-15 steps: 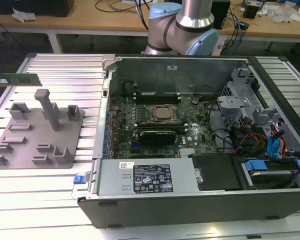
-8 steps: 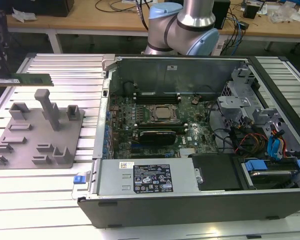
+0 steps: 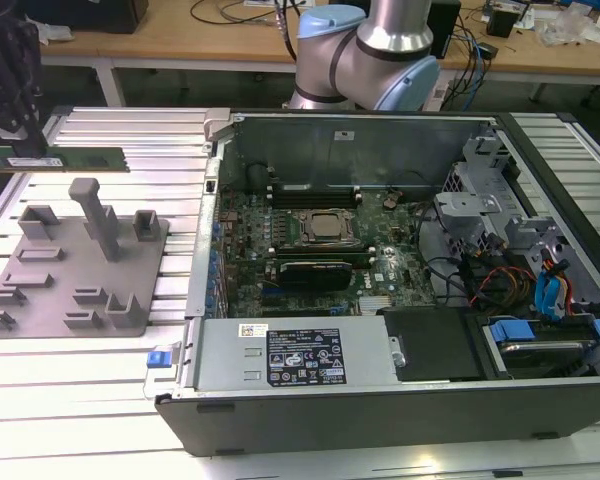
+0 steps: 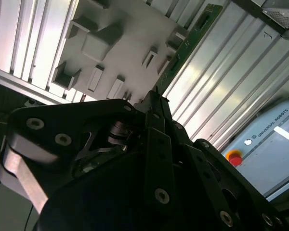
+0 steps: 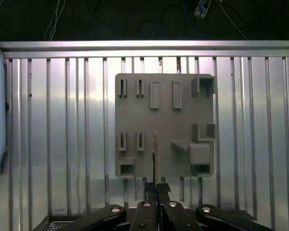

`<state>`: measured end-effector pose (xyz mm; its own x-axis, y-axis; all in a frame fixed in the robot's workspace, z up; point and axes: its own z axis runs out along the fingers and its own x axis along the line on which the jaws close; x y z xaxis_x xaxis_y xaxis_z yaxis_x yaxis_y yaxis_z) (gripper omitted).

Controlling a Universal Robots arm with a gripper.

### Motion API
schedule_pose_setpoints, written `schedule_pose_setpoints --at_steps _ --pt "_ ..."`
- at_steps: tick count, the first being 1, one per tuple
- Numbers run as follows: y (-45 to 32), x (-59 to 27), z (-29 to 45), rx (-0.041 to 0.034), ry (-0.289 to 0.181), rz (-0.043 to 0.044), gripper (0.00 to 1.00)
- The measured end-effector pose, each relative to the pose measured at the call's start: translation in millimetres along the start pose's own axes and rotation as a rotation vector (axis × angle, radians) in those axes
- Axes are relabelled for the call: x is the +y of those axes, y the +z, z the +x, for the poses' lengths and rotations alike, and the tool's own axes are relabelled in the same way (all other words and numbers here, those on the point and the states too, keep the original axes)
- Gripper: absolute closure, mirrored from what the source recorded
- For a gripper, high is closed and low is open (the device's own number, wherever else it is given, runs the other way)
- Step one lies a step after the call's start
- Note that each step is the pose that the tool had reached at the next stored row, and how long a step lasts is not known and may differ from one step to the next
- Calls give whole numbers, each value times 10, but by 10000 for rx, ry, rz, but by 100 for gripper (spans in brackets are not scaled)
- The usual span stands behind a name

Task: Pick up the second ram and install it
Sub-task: 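Pick up the second ram and move it above second insertion slot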

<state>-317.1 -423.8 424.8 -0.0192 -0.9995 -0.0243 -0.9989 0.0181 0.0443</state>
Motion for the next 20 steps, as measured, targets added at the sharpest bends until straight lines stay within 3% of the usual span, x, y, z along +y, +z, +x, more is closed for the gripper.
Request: schedule_pose_setpoints --at_steps 5,11,20 --pt "-5 -107 -2 0 0 0 91" --pt "-14 -312 -6 0 1 0 91" --pt "-36 -815 -16 -1 0 0 91"
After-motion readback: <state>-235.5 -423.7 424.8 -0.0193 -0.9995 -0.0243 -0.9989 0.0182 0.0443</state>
